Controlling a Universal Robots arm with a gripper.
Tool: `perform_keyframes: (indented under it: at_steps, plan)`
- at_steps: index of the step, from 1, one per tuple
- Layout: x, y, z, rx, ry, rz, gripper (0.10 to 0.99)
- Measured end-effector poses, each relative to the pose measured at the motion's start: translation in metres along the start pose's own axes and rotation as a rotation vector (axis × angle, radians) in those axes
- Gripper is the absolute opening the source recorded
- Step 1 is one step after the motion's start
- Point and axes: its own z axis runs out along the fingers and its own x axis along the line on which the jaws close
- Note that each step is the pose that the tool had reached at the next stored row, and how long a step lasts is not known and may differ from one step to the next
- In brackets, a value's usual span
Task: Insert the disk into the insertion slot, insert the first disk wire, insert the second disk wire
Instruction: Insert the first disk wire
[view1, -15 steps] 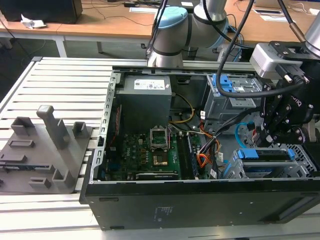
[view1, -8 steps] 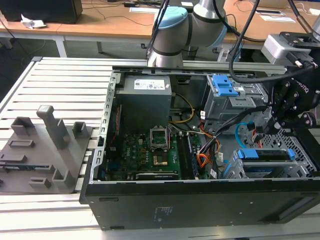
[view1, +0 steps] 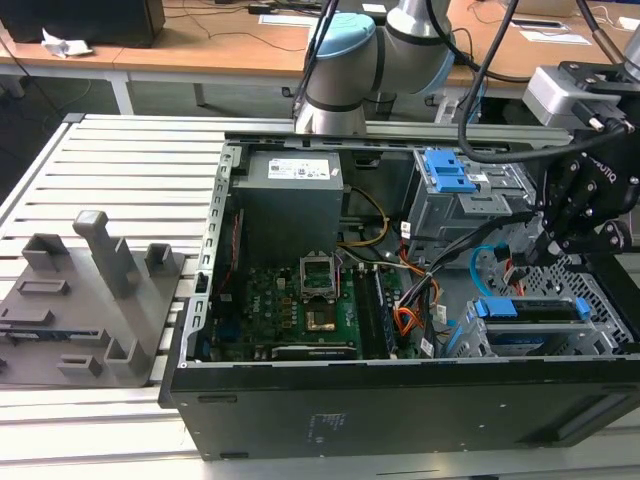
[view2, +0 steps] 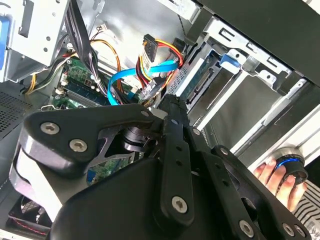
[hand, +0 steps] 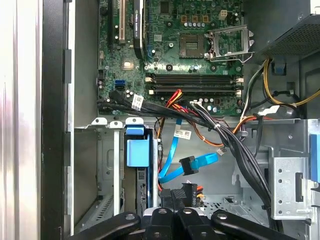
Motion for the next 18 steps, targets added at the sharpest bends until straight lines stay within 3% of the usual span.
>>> perform_keyframes:
  at_steps: [4, 11, 15, 17, 18]
  plan:
    - [0.0, 0.0003, -0.0072, 0.0, -0.0002, 0.0, 0.106]
    - [0.0, 0.0003, -0.0073, 0.0, 0.0002, 0.0, 0.114]
    - [0.0, 0.0003, -0.0073, 0.0, 0.0002, 0.0, 0.361]
    - [-0.0024, 0.0003, -0.0073, 0.0, 0.0003, 0.0, 0.361]
    - [-0.0074, 0.0004, -0.0074, 0.0, 0.0003, 0.0, 0.361]
